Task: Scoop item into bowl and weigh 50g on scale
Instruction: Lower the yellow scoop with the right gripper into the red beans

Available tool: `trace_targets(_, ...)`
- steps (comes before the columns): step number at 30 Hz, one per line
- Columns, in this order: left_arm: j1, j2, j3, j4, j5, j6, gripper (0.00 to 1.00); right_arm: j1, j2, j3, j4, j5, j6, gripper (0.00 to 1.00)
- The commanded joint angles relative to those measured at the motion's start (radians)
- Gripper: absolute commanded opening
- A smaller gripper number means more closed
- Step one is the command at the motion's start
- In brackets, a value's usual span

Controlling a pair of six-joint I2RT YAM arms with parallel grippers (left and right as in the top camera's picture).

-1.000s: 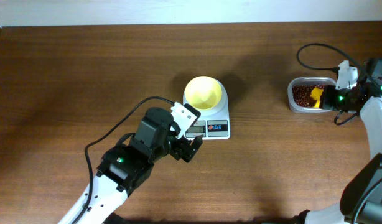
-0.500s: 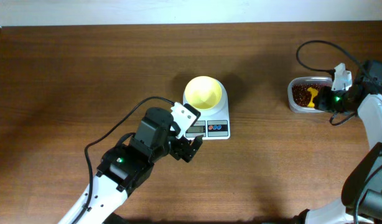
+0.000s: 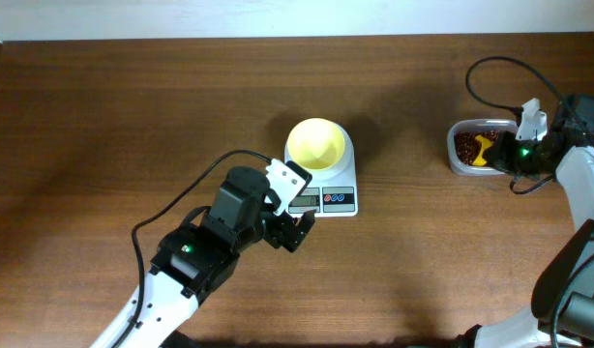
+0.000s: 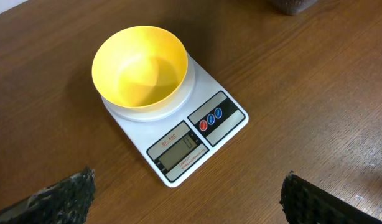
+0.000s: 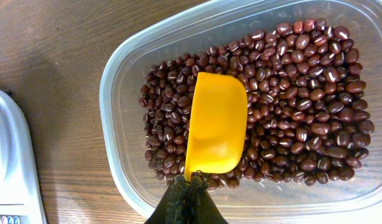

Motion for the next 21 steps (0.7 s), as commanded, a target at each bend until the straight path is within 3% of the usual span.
trace_targets(1, -0.002, 0.002, -0.009, 0.001, 0.003, -0.013, 0.99, -0.016, 0.018, -0.017, 0.007, -0.068, 0.028, 0.04)
trace_targets(13, -0.002, 0.002, -0.009, 0.001, 0.003, -0.013, 0.99, -0.106, 0.127, -0.018, 0.022, -0.304, 0.043, 0.04)
trace_targets(21, -0.002, 0.002, -0.009, 0.001, 0.003, -0.013, 0.99, -0.167, 0.129, -0.018, 0.002, -0.313, 0.046, 0.04)
